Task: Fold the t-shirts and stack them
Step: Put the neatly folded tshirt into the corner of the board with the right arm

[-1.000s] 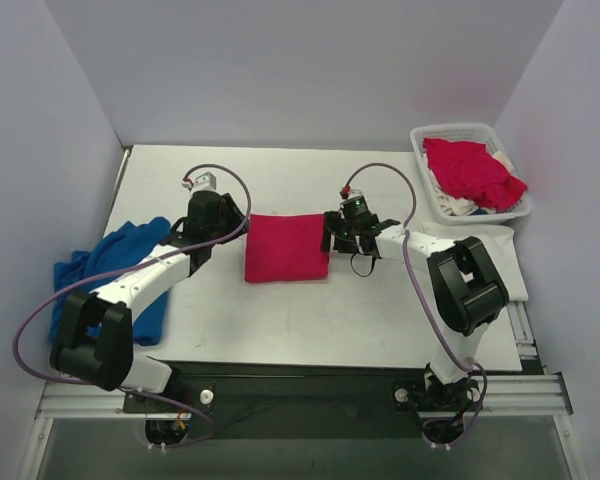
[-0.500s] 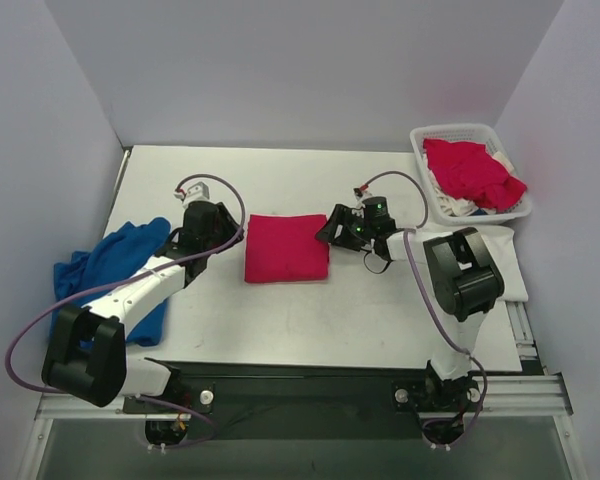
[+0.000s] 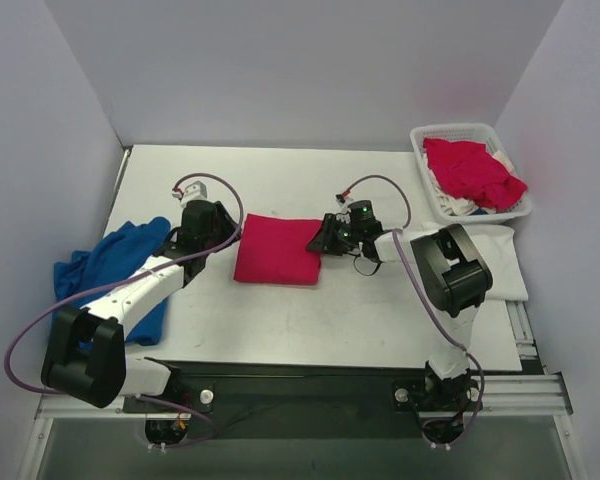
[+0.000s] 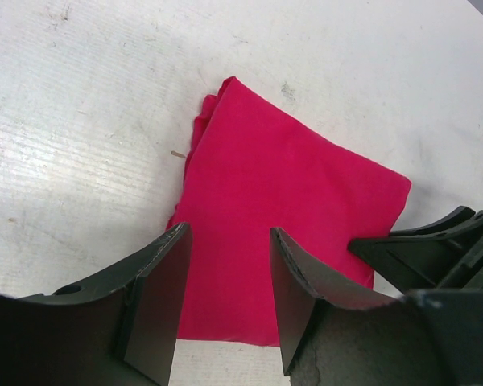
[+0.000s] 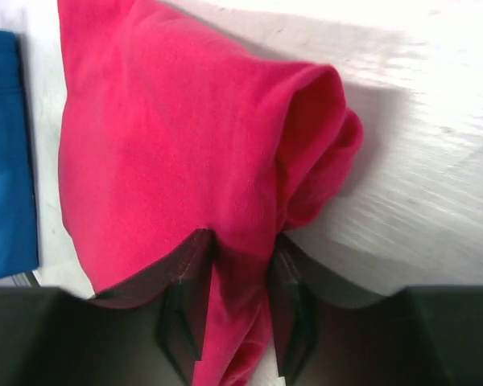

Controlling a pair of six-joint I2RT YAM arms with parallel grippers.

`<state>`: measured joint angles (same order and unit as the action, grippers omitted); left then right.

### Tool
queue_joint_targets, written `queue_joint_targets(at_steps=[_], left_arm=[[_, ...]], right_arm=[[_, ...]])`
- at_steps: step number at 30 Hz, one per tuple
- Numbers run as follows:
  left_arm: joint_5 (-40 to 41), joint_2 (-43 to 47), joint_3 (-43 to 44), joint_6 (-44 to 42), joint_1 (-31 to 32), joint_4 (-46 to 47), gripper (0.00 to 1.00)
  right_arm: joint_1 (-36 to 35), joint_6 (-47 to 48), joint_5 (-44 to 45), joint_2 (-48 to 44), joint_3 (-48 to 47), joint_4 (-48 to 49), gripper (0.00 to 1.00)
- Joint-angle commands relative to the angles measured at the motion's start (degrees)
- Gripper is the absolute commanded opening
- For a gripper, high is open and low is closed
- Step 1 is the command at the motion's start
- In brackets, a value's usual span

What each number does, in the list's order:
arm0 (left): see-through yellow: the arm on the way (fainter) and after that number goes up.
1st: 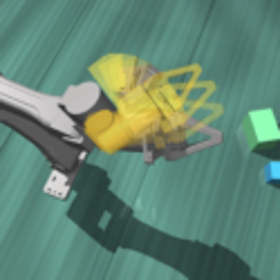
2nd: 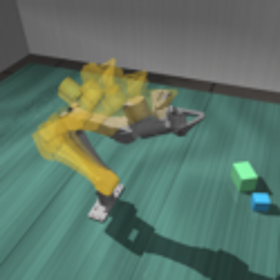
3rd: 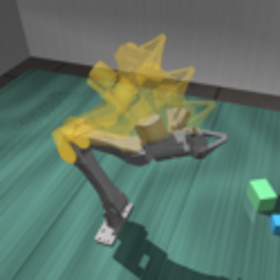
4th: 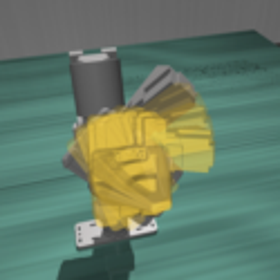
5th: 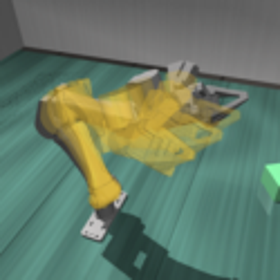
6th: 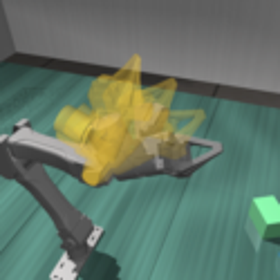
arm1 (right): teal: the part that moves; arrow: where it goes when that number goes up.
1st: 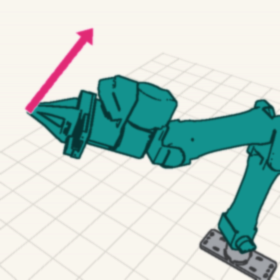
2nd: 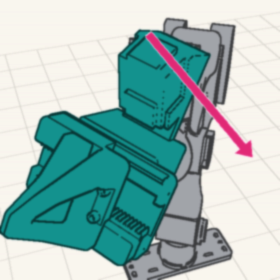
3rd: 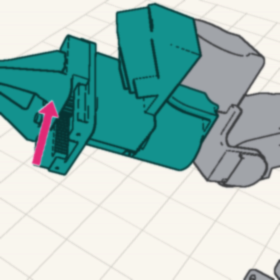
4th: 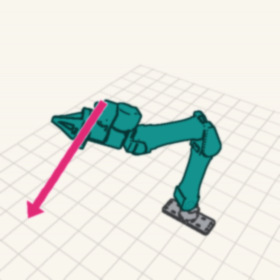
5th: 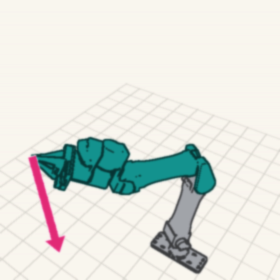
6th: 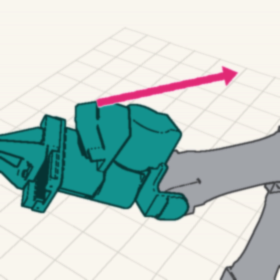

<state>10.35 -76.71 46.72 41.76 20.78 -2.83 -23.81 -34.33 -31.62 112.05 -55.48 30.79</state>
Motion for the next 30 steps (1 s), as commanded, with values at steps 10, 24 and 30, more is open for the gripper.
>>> queue_joint_targets(at_steps=[10, 24, 30], left_arm=[[1.3, 2.2, 0.2, 0.0, -0.6, 0.7, 0.55], [0.2, -0.5, 1.9, 0.2, -0.6, 2.0, 0.55], [-0.5, -2.5, 2.7, 0.3, -0.4, 4.5, 0.55]], right_arm=[[-2.7, 6.4, 10.4, -0.5, -3.9, -24.7, 0.0], [-2.3, 12.2, 35.4, -21.9, -1.9, -49.8, 0.0], [0.3, 14.0, 44.7, -32.5, -1.4, -61.3, 0.0]])
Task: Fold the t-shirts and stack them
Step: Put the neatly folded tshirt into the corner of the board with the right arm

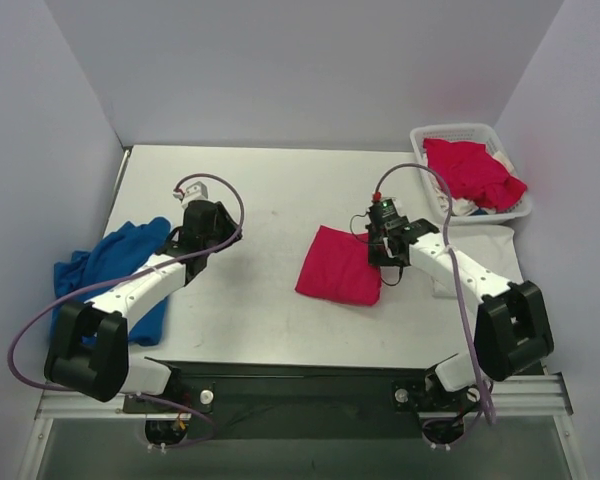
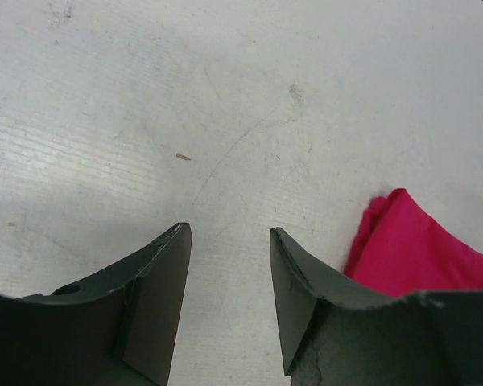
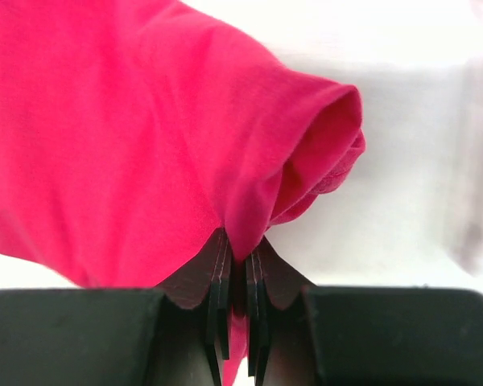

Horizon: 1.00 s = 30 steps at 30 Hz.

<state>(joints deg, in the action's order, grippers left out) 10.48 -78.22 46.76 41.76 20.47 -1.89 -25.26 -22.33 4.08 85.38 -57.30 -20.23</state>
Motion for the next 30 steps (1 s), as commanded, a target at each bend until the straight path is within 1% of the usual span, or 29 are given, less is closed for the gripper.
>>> queue_joint_targets(at_steps=[1, 6, 7, 10, 12, 13, 16, 19, 22, 27, 30], left_arm=[[-0.8, -1.2, 2.9, 0.3, -0.1, 3.7, 0.55], [-1.2, -2.2, 4.1, 0.2, 0.5, 4.4, 0.55], [-1.3, -2.5, 4.3, 0.2, 0.8, 4.4, 0.55], [-1.5, -2.7, 5.4, 0.0, 1.2, 4.9, 0.55], [-2.3, -3.8, 6.4, 0.1, 1.2, 4.7, 0.55], [-2.7, -4.1, 6.8, 0.1, 1.1, 4.6, 0.55], [-4.1, -5.6, 7.5, 0.3, 1.1, 5.5, 0.55], [-5.2, -7.3, 8.5, 0.5, 0.9, 6.5, 0.55], [-5.7, -8.6, 9.2, -0.1, 0.5, 6.5, 0.55], [-8.1, -10.2, 7.6, 0.2, -0.5, 9.4, 0.55], [-9.0, -11.1, 6.5, 0.3, -0.7, 10.6, 0.55]], right_arm=[[2.6, 2.1, 9.9, -7.0, 0.3, -11.2, 0.0], [9.0, 2.6, 11.9, -10.5, -1.7, -16.1, 0.0], [11.6, 2.7, 11.8, -10.8, -2.3, -16.9, 0.0], [16.4, 2.7, 11.7, -10.6, -4.2, -18.2, 0.0], [18.0, 3.1, 13.1, -10.0, -5.7, -19.7, 0.0], [19.9, 3.2, 13.5, -9.7, -7.2, -20.4, 0.0], [21.6, 3.3, 14.1, -8.4, -9.0, -21.6, 0.0], [23.5, 3.2, 16.7, -6.6, -10.8, -22.0, 0.0], [26.6, 2.9, 18.4, -5.6, -11.8, -22.1, 0.0], [32.4, 2.6, 21.1, -3.0, -13.4, -22.1, 0.0], [34.3, 2.3, 22.2, -2.1, -14.2, -22.0, 0.0]])
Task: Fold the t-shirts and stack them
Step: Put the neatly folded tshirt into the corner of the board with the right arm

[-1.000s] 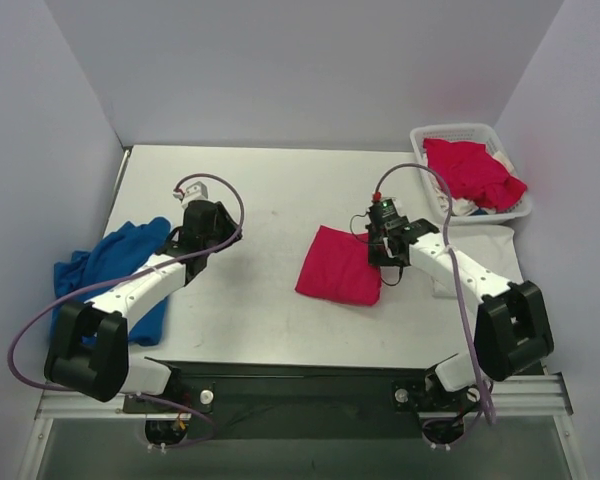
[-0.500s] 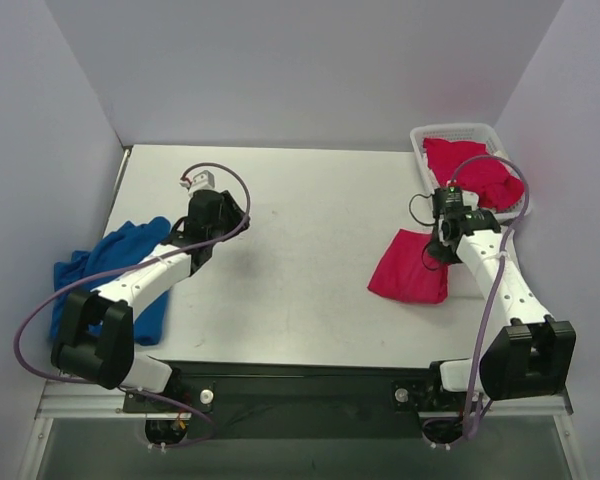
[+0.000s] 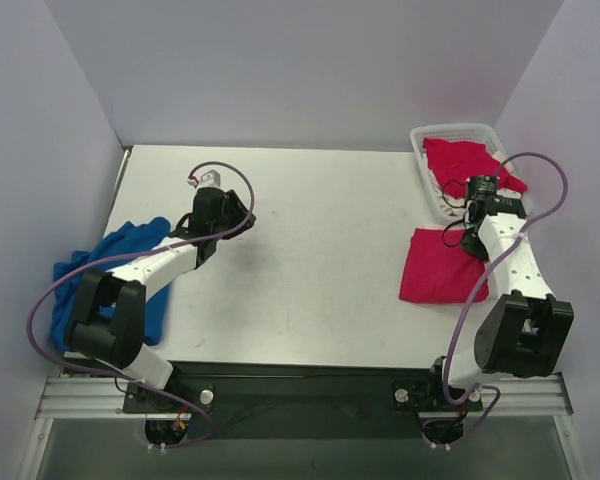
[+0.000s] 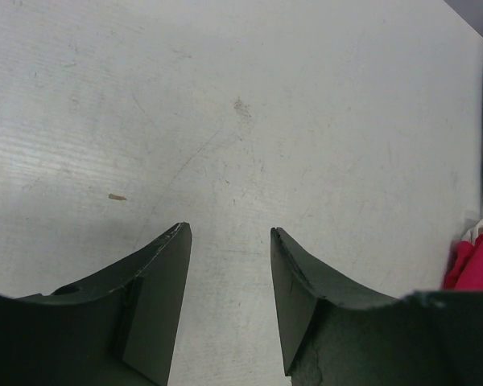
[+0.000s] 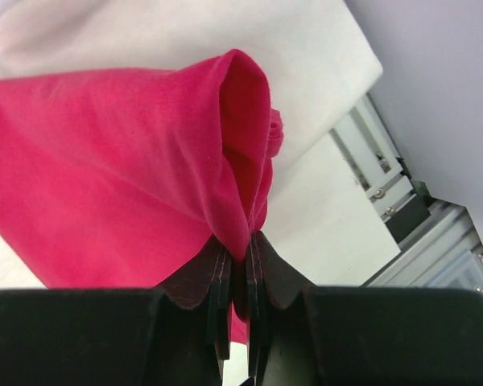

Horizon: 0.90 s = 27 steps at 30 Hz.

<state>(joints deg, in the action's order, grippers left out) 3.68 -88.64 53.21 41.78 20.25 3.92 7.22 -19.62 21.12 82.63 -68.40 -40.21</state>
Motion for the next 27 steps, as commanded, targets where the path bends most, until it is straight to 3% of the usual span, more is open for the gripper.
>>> queue_joint_targets(at_steps=[1, 11, 27], left_arm=[[-2.3, -0.9, -0.2, 0.3, -0.6, 5.0, 0.55], [-3.6, -3.0, -0.6, 0.7, -1.5, 6.4, 0.55], [-2.0, -4.6, -0.1, 0.3, -2.1, 4.8, 0.55]], right_arm=[[2.9, -0.3, 6.1, 1.0, -3.7, -2.0, 0.0], [8.9, -0.4, 7.2, 6.9, -9.2, 2.0, 0.0], [10.4, 1.5, 14.8, 21.2, -20.7, 6.9, 0.0]])
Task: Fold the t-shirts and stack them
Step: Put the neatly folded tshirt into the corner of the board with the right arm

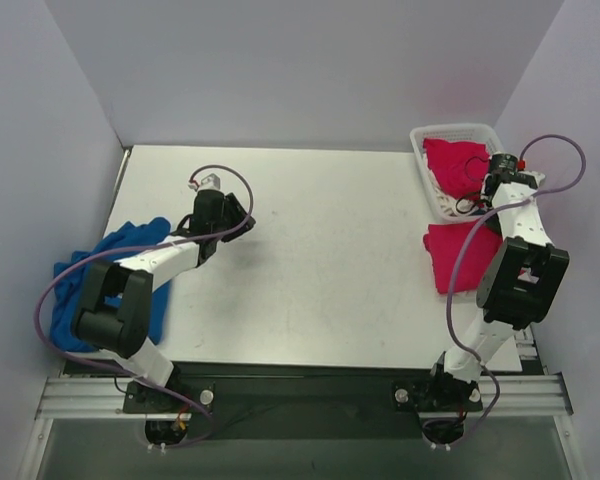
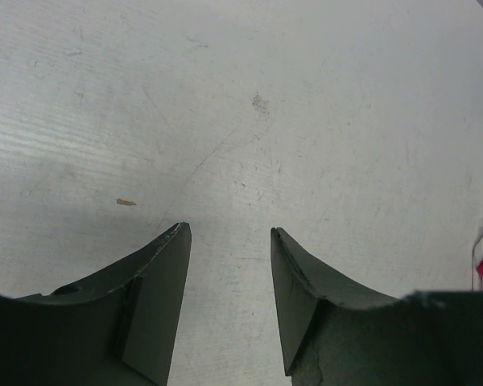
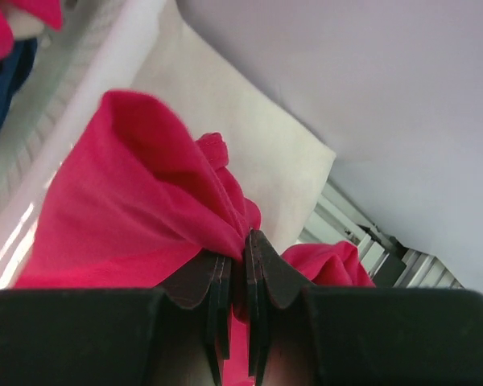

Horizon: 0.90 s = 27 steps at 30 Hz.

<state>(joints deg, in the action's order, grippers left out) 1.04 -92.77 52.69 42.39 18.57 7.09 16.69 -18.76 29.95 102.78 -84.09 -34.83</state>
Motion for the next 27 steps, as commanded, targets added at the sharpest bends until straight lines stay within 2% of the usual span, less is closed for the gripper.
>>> queue_joint_targets(at_steps=[1, 10, 21, 26, 27], left_arm=[[0.8, -0.6, 0.5, -0.4, -0.5, 1.4, 0.55], [1.8, -1.7, 1.6, -0.5, -0.5, 0.1, 0.55], [1.3, -2.5, 1.8, -0.6, -0.5, -0.1, 0.55], [0.8, -2.2, 1.5, -0.6, -0.5, 0.4, 0.55], [0.7, -2.2, 1.5, -0.6, -0.5, 0.6, 0.55]], right_arm=[[0.8, 0.7, 6.7, 1.7, -5.7, 1.5, 0.0], [0.9, 1.5, 9.1, 9.7, -13.1, 1.1, 0.0], [2.0, -6.4, 16.5, 10.0, -1.8, -0.7, 0.0], [3.1, -6.5, 15.6, 10.5, -2.2, -1.2, 0.0], [3.1, -6.5, 15.2, 10.6, -2.9, -1.2, 0.03]])
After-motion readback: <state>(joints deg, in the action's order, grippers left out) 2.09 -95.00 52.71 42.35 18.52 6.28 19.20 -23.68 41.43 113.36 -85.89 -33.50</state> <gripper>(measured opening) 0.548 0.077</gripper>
